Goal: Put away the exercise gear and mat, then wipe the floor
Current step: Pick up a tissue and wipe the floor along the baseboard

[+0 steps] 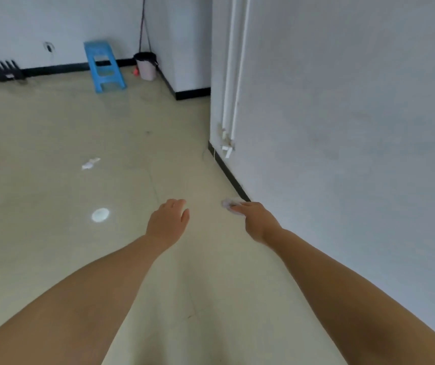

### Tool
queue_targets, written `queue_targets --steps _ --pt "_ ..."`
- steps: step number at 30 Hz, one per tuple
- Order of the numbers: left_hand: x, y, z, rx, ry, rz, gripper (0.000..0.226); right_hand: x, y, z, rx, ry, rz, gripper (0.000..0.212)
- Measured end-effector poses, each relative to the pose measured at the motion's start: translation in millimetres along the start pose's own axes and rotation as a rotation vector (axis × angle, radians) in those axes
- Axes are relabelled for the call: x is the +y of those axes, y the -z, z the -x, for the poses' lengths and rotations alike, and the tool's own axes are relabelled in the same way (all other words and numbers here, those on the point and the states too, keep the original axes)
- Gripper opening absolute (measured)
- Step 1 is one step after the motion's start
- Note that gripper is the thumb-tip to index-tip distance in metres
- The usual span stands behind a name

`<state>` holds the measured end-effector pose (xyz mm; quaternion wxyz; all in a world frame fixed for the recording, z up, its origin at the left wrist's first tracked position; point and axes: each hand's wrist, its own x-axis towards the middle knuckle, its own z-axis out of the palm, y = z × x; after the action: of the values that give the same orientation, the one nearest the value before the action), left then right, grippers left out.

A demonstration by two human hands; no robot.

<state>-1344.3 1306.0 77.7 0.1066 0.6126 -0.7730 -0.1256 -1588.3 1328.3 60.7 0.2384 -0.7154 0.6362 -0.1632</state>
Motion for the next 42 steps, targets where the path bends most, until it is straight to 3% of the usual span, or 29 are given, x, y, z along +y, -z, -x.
queue_targets --steps 8,16,21,24,34,36,42 --pt "-148 74 1 0.087 0.062 -0.09 0.039 -145 -59 -113 -0.02 0.226 -0.034 0.078" --pt "-284 128 -28 0.119 0.157 -0.156 0.04 -246 -117 -195 -0.086 0.271 -0.018 0.073" --pt "-324 125 -68 0.124 0.163 -0.134 0.05 -259 -125 -242 -0.139 0.258 -0.012 0.076" --pt "-337 115 -104 0.076 0.177 -0.198 0.045 -258 -124 -288 -0.143 0.252 0.009 0.079" --pt "-402 114 -281 0.061 0.315 -0.23 0.047 -262 -117 -517 -0.227 0.318 0.124 0.073" --pt "-415 120 -311 0.104 0.345 -0.219 0.045 -270 -120 -561 -0.249 0.36 0.15 0.075" --pt "-482 141 -404 0.038 0.455 -0.217 0.05 -301 -148 -699 -0.386 0.418 0.126 0.083"
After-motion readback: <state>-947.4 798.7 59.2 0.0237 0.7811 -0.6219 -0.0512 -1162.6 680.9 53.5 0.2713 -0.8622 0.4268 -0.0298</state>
